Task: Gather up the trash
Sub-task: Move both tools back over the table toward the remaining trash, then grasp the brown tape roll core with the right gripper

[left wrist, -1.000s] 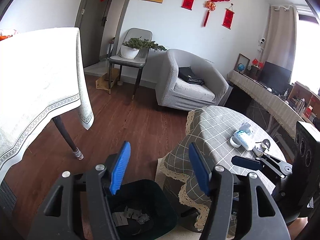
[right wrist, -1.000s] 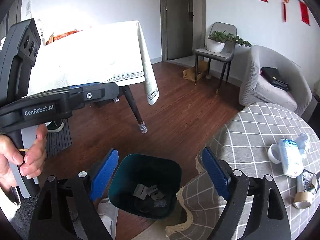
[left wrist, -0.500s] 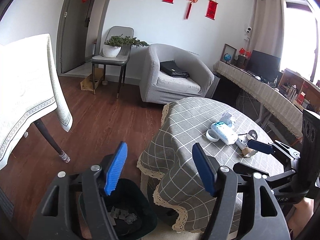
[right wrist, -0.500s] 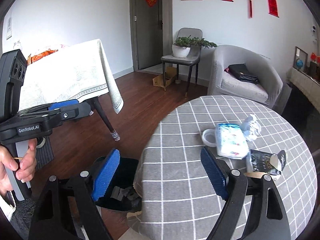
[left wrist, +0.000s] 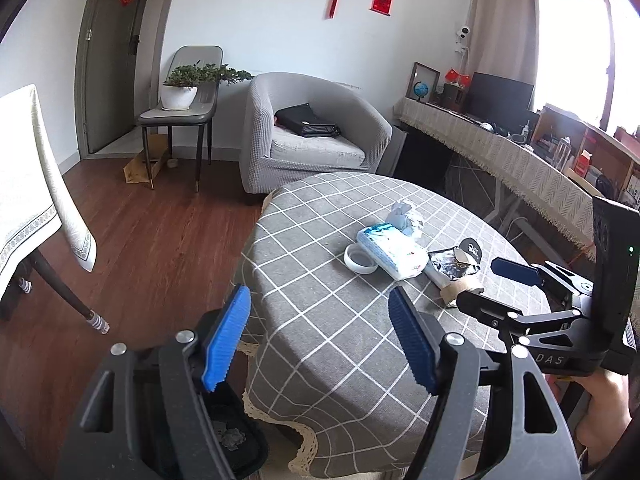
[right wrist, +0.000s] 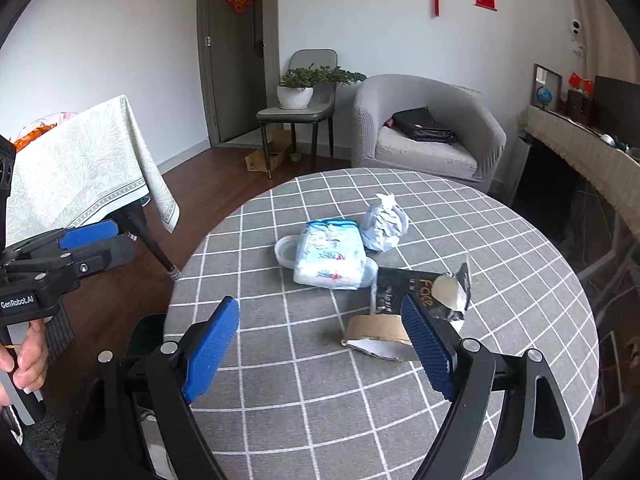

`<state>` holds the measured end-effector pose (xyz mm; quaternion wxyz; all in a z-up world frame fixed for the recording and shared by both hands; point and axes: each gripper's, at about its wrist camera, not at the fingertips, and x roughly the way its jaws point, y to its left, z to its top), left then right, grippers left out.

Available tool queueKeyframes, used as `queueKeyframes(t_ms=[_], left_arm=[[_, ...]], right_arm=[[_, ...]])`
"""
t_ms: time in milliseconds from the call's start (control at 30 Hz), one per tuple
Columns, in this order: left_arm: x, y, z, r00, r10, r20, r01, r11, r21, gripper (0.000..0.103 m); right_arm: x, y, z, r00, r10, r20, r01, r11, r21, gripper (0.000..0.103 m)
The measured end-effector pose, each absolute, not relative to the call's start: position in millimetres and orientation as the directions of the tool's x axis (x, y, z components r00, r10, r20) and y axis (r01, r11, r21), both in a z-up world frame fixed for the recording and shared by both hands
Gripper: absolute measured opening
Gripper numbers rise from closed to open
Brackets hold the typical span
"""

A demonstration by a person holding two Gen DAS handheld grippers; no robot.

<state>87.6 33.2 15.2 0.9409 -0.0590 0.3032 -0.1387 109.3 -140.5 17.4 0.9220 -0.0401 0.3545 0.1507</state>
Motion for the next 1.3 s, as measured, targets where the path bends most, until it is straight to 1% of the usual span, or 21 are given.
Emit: queueKeyframes(t_ms=[267, 400, 533, 600, 767, 933, 967, 1000, 1100, 1167, 1300], left_arm=[[96, 7, 8, 0.755, -0.316, -0.574, 0.248, 0.949, -0.197, 0.074], [100, -1, 4, 0.747, -0.319, -0.584, 0.255, 0.948, -0.192, 0.074], [104, -5, 2, 0.743, -0.318, -0.589, 0.256, 0.948, -0.188, 0.075], [107, -7, 1, 0.739, -0.323, -0.591, 0.257, 0.946, -0.196, 0.077], [114, -17, -1, 0.731, -0.325, -0.6, 0.266, 0.946, -0.187, 0.078], [118, -26, -3, 0.726, -0.328, -0.605, 0.275, 0.944, -0.181, 0.078], [119, -28, -3, 0.724, -0.329, -0.606, 0.278, 0.943, -0.181, 0.078], [120, -30, -4, 0.723, -0.33, -0.607, 0.278, 0.943, -0.181, 0.078], [124, -36, -6, 0.718, -0.332, -0.612, 0.279, 0.943, -0.184, 0.078], [127, -41, -8, 0.713, -0.334, -0.617, 0.281, 0.942, -0.185, 0.078], [128, -52, -10, 0.707, -0.333, -0.623, 0.296, 0.94, -0.167, 0.078]], right_arm=[[114, -172, -3, 0.694, 0.17, -0.699, -0.211, 0.977, 0.028, 0.084], [123, -177, -11, 0.666, 0.18, -0.724, -0.177, 0.981, 0.081, 0.084], [130, -175, -17, 0.646, 0.167, -0.745, -0.164, 0.983, 0.078, 0.084], [134, -176, -21, 0.638, 0.161, -0.753, -0.158, 0.984, 0.077, 0.084], [142, -178, -26, 0.622, 0.184, -0.761, -0.151, 0.982, 0.114, 0.084], [148, -178, -26, 0.623, 0.163, -0.765, -0.142, 0.985, 0.094, 0.084], [150, -178, -27, 0.62, 0.161, -0.768, -0.142, 0.986, 0.093, 0.081], [151, -178, -29, 0.613, 0.17, -0.772, -0.147, 0.984, 0.1, 0.072], [152, -177, -31, 0.595, 0.197, -0.779, -0.175, 0.978, 0.114, 0.062], [150, -177, -30, 0.595, 0.202, -0.778, -0.196, 0.975, 0.103, 0.059], [145, -189, -18, 0.612, 0.215, -0.761, -0.201, 0.973, 0.113, 0.059]])
